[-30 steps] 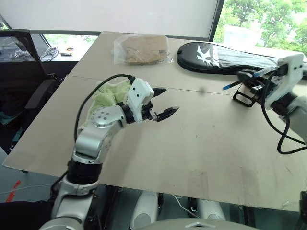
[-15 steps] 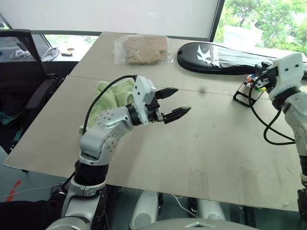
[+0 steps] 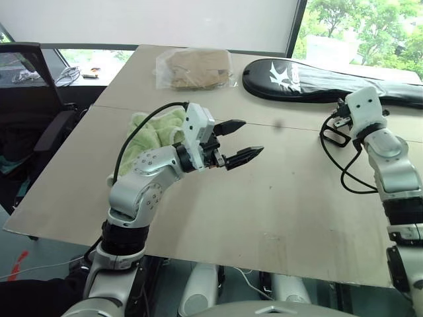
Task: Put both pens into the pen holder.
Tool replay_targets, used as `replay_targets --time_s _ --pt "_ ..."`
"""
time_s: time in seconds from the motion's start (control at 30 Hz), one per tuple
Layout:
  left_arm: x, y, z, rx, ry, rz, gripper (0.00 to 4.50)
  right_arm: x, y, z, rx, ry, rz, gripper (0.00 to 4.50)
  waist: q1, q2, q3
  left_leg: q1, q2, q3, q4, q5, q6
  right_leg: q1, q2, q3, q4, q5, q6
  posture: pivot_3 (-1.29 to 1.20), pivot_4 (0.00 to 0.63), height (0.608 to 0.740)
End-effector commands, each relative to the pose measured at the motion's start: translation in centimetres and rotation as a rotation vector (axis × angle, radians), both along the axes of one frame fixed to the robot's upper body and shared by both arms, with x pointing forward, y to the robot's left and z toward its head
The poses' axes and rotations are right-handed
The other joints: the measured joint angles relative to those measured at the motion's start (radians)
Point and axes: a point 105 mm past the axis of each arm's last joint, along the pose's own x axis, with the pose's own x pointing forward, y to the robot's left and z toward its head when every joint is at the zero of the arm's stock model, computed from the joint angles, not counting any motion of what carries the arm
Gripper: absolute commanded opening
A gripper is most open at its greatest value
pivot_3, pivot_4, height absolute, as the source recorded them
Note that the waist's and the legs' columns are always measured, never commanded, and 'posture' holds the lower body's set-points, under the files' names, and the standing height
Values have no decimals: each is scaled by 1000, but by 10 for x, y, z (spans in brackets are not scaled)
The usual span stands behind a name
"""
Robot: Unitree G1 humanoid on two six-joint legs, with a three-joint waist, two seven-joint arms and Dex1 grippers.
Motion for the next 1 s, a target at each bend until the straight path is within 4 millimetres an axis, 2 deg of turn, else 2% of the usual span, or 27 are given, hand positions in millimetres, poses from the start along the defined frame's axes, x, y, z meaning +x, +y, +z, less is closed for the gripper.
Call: replay_targets --time_s 0.03,0.07,0.17,0.27,0.43,0.53,0.6,0.7,0.83,0.9,1.0 --pt "-7 -2 12 -6 -54 -16 4232 1 -4 16 -21 -56 -6 2645 1 0 0 0 0 0 0 0 0 0 0 0 0 0 0 0 150 740" --pt "-7 -2 12 -6 -53 -15 4232 0 -5 17 -21 -59 -4 3222 0 0 0 0 0 0 0 0 0 0 0 0 0 0 0 0 150 740" --pt "-9 -2 11 -7 -47 -17 4232 -4 -7 20 -10 -68 -6 4476 -2 0 0 0 0 1 0 0 0 0 0 1 0 0 0 0 150 740" --pt "-11 -3 10 -11 -36 -26 4232 -16 -1 27 46 -82 50 4476 0 0 0 1 0 1 0 0 0 0 0 1 0 0 0 0 150 740" --pt "-6 1 6 2 -27 3 4232 -49 27 31 188 -9 308 4476 0 0 0 1 1 1 0 0 0 0 1 1 0 1 1 0 150 740" --pt "3 14 -2 23 -1 89 4232 -81 43 21 197 101 468 4476 3 0 0 2 2 1 0 0 0 1 1 1 0 0 1 0 150 740" --pt "8 24 -8 36 19 154 4232 -100 46 9 208 185 519 4476 2 0 0 2 2 0 0 -1 1 1 0 1 0 0 0 0 150 740" --pt "7 41 -19 63 64 230 4232 -125 43 -10 233 293 530 4476 1 0 0 1 2 1 0 -1 1 1 0 1 0 0 0 0 150 740" --pt "-12 68 -40 116 138 319 4232 -157 20 -41 230 416 445 4476 -1 0 0 3 3 2 0 -1 1 1 -1 2 0 -1 1 0 150 740" --pt "-19 76 -46 123 166 347 4232 -166 17 -48 238 448 442 4476 1 0 0 2 4 1 -1 -2 0 0 -7 2 0 -2 3 0 150 740" --pt "-25 83 -52 113 206 369 4232 -165 18 -52 252 455 437 4476 0 0 0 3 4 1 0 -4 -4 0 -8 2 0 -2 3 0 150 740"
